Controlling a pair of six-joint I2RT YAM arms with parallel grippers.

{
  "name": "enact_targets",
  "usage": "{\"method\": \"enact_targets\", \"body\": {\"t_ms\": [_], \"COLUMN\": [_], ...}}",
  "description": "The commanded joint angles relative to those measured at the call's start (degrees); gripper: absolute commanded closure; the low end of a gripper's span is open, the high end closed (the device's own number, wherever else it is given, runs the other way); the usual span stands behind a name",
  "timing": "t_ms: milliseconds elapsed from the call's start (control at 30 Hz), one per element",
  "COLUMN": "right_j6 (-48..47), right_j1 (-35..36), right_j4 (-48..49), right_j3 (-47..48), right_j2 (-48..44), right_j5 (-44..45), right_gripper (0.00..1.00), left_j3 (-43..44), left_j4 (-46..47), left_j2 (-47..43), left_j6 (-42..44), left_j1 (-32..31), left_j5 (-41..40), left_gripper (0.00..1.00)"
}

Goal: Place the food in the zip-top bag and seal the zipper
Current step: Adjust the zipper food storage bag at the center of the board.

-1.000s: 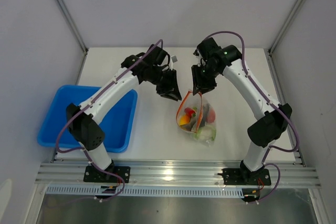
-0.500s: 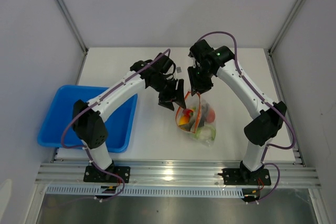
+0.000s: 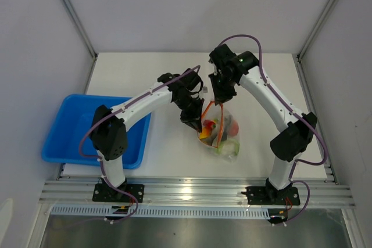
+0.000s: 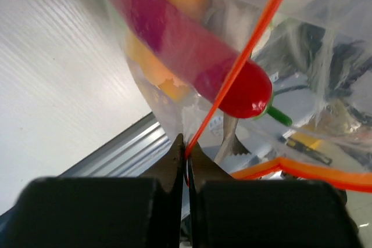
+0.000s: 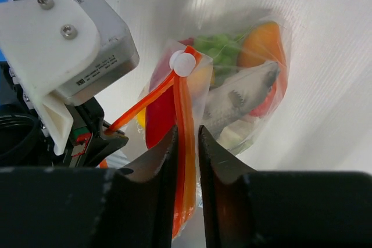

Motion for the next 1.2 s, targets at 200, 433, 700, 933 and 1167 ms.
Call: {"method": "enact_targets", "body": {"t_ms": [200, 433, 700, 933, 1167], "right_j6": [0.2, 3.8, 15.3, 22.4, 28.6], "right_j1": [0.5, 0.5, -0.5, -9.3, -10.0], "right_j4": [-4.5, -7.2, -1.7, 4.5, 8.0], "right_j3": [-4.2, -2.9, -10.0, -19.4, -24.9], "right_j2": [-4.7, -10.5, -19.0, -23.7, -24.6], "right_j5": [5.7, 2.8, -5.6, -17.8, -19.8], "right_gripper": [1.0, 1.0, 1.0, 1.0, 1.0], "left_j3": [19.1, 26.4, 18.9, 9.1, 1.4], "left_j4": [-7.2, 0.5, 0.3, 5.3, 15.7], "left_j2": [1.3, -1.5, -1.9, -8.0, -11.1], "left_j6": [4.2, 6.5, 12.5, 15.8, 11.8], "left_j1": [0.1, -0.1, -2.0, -5.3, -5.7], "left_j5": [-1.6, 3.7, 6.8, 0.4, 8.8], "left_gripper": [0.99, 0.99, 1.0, 1.0, 1.0]}}
